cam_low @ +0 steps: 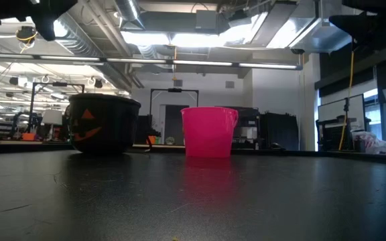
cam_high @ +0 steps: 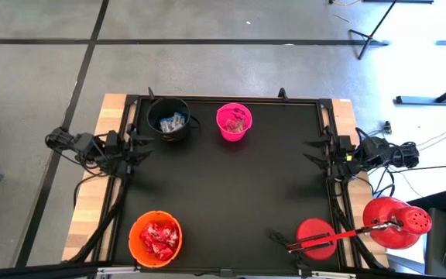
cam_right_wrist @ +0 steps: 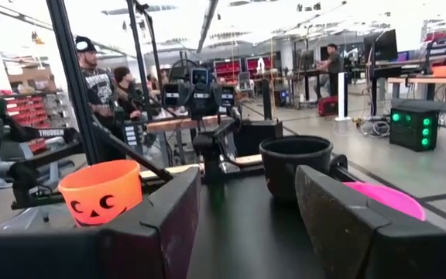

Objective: Organize candy in baskets
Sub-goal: Return to Home Position

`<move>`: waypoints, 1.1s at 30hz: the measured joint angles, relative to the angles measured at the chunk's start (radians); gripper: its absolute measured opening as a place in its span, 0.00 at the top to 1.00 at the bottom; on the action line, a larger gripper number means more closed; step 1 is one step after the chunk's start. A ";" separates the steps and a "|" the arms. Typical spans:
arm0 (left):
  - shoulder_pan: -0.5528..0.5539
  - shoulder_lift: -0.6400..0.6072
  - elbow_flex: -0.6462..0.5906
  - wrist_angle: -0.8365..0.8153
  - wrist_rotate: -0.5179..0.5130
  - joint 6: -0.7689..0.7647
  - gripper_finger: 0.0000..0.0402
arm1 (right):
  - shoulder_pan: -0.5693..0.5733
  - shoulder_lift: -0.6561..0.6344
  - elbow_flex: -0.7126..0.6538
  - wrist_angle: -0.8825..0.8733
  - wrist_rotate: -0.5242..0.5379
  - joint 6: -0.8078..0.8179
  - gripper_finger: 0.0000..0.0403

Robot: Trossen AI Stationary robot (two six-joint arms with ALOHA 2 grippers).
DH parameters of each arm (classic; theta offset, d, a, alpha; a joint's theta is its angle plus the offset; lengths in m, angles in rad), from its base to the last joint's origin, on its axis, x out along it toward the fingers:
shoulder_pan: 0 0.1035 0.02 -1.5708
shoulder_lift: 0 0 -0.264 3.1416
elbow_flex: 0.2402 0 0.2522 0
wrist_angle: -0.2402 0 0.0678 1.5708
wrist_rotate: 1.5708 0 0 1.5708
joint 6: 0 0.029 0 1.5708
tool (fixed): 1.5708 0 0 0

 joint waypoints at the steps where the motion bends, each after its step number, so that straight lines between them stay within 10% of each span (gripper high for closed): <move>1: 0.000 0.000 -0.003 -0.003 0.003 -0.006 0.56 | 0.000 0.000 -0.007 0.002 0.000 0.001 0.47; 33: 0.000 0.000 -0.186 0.047 0.045 -0.067 0.56 | 0.000 0.000 -0.063 0.040 -0.053 0.004 0.47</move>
